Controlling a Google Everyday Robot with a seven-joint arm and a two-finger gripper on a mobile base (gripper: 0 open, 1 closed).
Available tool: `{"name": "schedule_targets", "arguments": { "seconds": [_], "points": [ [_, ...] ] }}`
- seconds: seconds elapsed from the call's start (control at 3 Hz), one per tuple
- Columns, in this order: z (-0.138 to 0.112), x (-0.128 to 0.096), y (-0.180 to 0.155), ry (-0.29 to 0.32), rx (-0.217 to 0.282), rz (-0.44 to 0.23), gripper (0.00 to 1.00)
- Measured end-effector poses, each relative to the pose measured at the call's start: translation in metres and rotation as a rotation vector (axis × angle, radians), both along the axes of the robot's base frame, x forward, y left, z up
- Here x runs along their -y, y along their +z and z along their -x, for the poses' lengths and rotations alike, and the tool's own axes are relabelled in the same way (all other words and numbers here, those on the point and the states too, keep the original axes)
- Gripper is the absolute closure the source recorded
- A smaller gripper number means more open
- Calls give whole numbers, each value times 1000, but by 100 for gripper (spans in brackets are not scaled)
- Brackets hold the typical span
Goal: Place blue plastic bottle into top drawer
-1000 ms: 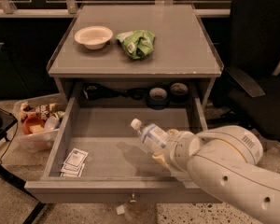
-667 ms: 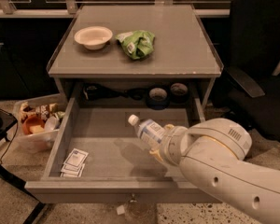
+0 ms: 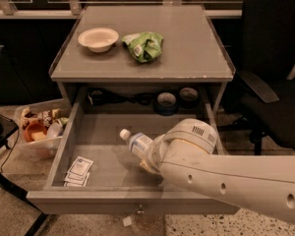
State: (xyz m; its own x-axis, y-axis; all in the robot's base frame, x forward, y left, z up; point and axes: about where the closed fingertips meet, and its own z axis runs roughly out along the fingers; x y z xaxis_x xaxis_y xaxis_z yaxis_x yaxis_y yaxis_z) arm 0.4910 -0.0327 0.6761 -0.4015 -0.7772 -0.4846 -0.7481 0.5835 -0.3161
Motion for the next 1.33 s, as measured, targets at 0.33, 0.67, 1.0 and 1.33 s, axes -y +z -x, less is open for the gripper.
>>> {"name": "schedule_targets", "arguments": {
  "seconds": [0.33, 0.67, 1.0, 1.33],
  "points": [
    [0, -18, -27, 13, -67, 2, 100],
    [-5, -29, -42, 5, -122, -11, 81],
    [-11, -35, -47, -4, -148, -27, 58],
    [-15, -40, -51, -5, -173, -52, 35]
  ]
}}
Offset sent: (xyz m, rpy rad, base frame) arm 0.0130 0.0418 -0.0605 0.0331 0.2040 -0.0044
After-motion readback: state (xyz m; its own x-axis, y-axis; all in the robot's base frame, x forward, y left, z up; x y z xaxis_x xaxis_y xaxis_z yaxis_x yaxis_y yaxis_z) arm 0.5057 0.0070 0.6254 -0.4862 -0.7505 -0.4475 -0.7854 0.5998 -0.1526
